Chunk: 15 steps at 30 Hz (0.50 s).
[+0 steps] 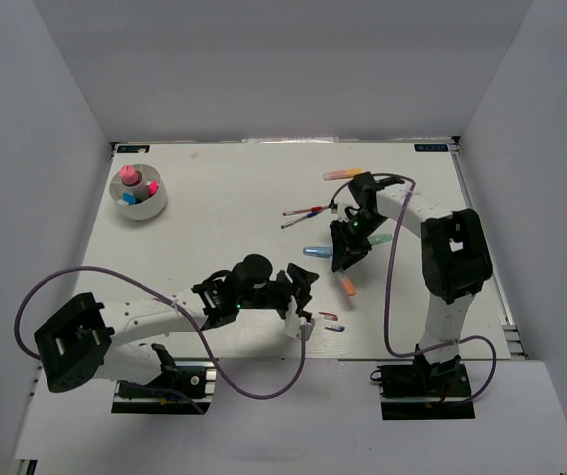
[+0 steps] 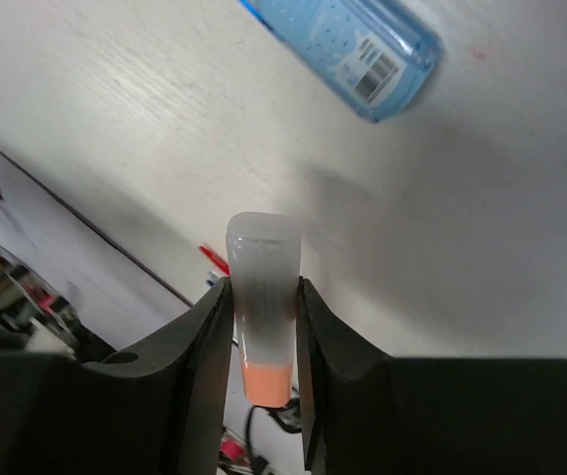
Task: Sort the stationery into containers
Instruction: Grab a piece of stationery with the right arm, then pass the stationery from the right arm to the left
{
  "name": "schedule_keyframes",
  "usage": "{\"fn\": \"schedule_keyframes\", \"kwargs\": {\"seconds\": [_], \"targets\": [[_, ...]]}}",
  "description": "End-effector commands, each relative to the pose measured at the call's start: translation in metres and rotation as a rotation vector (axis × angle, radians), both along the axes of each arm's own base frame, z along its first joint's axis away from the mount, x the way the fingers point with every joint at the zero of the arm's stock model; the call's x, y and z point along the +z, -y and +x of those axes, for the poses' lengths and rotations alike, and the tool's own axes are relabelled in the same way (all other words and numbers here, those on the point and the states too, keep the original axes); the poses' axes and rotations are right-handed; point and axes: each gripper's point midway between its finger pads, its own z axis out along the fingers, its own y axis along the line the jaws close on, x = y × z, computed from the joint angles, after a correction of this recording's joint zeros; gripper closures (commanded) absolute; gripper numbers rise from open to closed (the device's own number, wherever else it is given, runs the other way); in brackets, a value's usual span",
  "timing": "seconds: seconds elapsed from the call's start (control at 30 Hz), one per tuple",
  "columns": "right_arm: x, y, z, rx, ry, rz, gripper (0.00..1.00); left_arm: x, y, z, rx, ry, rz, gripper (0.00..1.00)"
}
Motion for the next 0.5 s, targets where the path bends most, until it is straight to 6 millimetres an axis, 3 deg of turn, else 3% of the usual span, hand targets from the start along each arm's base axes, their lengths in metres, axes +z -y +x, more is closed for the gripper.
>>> {"fn": "schedule_keyframes", "kwargs": {"seconds": [0.0,0.2,0.27,0.47], "targets": [[0.048,-0.011,0.011,-0.171,0.042,0.017,1.0,0.028,0.021,0.011,0.014,0.208,-0.075,0.36],[0.048,-0.008,-0.002,-0.217,0.024,-0.003,1.0,0.004,0.045,-0.007,-0.055,0.277,-0.042,0.36],[0.051,-0.007,-0.001,-0.219,0.036,-0.013,1.0,0.004,0.055,-0.014,-0.078,0.291,-0.051,0.36],[0.055,-0.004,-0.012,-0.212,0.045,-0.009,1.0,-0.004,0.069,-0.005,-0.037,0.335,-0.048,0.36]]}}
